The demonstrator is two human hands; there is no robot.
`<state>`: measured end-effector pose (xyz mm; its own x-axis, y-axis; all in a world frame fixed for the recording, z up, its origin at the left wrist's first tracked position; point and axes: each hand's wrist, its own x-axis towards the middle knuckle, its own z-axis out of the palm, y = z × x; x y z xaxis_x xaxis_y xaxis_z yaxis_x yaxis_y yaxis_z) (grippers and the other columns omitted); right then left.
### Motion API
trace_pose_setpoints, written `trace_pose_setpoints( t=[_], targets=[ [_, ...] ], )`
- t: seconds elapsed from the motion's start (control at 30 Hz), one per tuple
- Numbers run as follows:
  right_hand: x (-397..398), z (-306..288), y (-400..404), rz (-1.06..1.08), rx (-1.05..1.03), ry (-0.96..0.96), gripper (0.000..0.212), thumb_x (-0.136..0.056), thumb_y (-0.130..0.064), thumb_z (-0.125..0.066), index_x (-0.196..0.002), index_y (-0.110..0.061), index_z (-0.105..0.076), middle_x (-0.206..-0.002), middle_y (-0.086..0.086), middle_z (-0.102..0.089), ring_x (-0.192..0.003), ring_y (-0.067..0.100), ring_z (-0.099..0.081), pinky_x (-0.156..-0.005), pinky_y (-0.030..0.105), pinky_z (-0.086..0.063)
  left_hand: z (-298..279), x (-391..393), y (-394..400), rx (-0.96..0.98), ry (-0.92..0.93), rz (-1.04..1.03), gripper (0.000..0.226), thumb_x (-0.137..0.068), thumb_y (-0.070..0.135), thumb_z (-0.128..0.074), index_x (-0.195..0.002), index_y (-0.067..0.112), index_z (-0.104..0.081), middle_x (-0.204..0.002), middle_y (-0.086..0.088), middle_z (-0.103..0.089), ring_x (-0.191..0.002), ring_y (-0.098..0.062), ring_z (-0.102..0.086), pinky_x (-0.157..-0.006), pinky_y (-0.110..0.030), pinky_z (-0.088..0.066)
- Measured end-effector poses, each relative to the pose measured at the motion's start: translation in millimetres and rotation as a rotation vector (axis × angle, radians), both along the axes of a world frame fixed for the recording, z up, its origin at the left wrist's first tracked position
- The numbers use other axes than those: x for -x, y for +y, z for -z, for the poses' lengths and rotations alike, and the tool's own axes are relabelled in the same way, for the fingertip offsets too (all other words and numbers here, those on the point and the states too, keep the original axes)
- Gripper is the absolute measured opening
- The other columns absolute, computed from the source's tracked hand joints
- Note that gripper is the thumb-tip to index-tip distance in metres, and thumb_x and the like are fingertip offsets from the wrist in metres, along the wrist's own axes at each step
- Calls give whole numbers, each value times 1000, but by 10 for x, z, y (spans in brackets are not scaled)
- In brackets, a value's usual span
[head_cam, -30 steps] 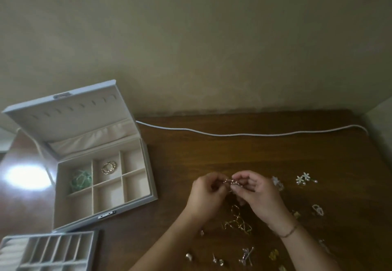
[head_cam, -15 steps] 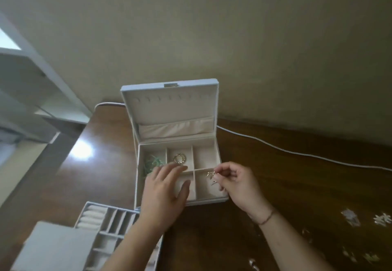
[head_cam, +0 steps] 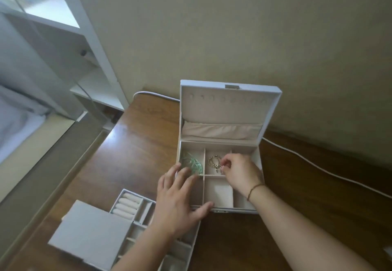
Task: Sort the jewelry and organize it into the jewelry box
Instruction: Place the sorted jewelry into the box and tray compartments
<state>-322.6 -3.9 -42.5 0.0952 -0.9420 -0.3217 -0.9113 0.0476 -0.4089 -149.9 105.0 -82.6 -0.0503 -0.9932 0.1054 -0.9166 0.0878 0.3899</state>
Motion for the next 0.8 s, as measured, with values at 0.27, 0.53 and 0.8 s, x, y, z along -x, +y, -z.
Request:
trace_pose_setpoints(
  t=[0.27, 0.53, 0.8],
  targets=[
    [49, -5, 202, -410, 157, 400, 37, -98, -20, -39, -134, -27, -47, -124, -1, -60, -94, 24, -66, -61, 30, -39, -74, 89, 14, 71, -70, -37, 50, -75, 63, -60, -107, 25, -69, -124, 2, -60, -133, -30, -45, -103, -53, -35],
    [142, -31, 266, -481, 38, 375, 42, -92, -24, -50, -134, -22, -48, -147, -4, -36, -102, 25, -64, -78, 38, -51, -144, 309, -701, 1, -243, 165, 35, -81, 39, -44, -97, 28, -72, -106, 6, -66, -112, -31, -55, -98, -57, -36],
    [174, -11, 217, -507, 16, 308, 38, -90, -21, -48, -129, -24, -47, -141, -3, -38, -105, 29, -62, -80, 40, -50, -19, 220, -859, -66, -374, 291, 37, -90, 48, -41, -94, 30, -74, -115, 8, -64, -116, -29, -52, -101, -58, -24]
  ],
)
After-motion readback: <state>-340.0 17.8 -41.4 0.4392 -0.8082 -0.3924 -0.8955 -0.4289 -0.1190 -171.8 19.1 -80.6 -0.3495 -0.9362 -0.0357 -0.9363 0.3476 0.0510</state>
